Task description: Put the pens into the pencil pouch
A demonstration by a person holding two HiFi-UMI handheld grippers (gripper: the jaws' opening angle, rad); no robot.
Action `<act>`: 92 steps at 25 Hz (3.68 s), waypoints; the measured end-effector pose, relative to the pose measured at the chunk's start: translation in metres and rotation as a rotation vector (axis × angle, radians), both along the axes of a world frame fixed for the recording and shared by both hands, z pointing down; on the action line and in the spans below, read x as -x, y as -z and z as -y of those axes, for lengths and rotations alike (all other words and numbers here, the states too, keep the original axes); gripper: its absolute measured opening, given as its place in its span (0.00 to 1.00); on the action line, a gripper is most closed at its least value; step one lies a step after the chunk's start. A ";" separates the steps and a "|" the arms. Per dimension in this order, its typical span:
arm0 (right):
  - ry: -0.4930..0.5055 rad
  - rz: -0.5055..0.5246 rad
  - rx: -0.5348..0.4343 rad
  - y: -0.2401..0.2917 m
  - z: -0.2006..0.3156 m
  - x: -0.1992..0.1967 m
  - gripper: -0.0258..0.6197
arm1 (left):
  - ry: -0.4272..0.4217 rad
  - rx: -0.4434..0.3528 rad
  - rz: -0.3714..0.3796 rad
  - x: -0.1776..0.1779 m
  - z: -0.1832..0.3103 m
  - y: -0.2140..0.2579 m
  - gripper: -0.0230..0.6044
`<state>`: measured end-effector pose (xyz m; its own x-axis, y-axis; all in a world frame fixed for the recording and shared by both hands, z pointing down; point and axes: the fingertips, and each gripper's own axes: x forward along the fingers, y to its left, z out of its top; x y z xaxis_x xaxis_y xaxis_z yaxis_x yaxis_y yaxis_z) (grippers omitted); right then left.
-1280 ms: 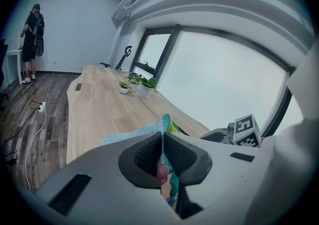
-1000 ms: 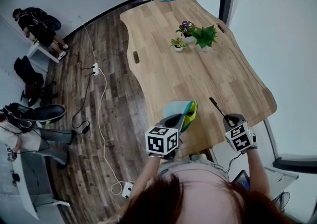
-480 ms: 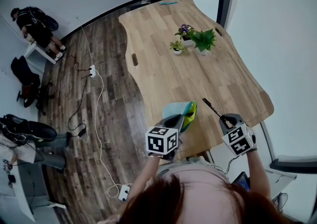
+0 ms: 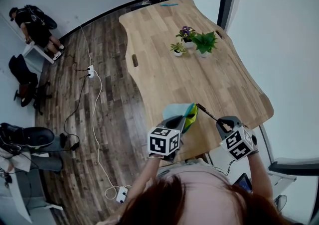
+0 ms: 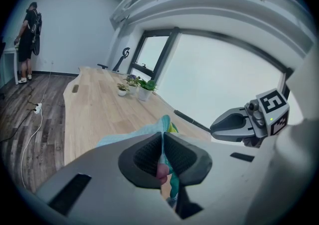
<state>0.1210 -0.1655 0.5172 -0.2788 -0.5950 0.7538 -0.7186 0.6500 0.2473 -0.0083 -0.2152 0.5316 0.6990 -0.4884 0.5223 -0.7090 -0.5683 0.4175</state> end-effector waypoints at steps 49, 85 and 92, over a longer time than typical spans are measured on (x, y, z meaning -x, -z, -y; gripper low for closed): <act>0.290 -0.105 0.192 -0.029 0.017 0.085 0.09 | -0.112 -0.026 0.022 -0.020 -0.021 -0.002 0.06; -0.100 0.182 0.075 -0.019 -0.007 0.021 0.16 | -0.092 0.058 0.217 -0.031 -0.034 -0.086 0.06; -0.138 0.258 0.007 -0.006 -0.010 0.015 0.15 | 0.009 0.019 0.195 -0.024 -0.033 -0.074 0.06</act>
<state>0.1063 -0.1553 0.5233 -0.3781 -0.6357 0.6730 -0.8391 0.5424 0.0409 0.0161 -0.1826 0.6052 0.5792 -0.4833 0.6565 -0.7827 -0.5547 0.2821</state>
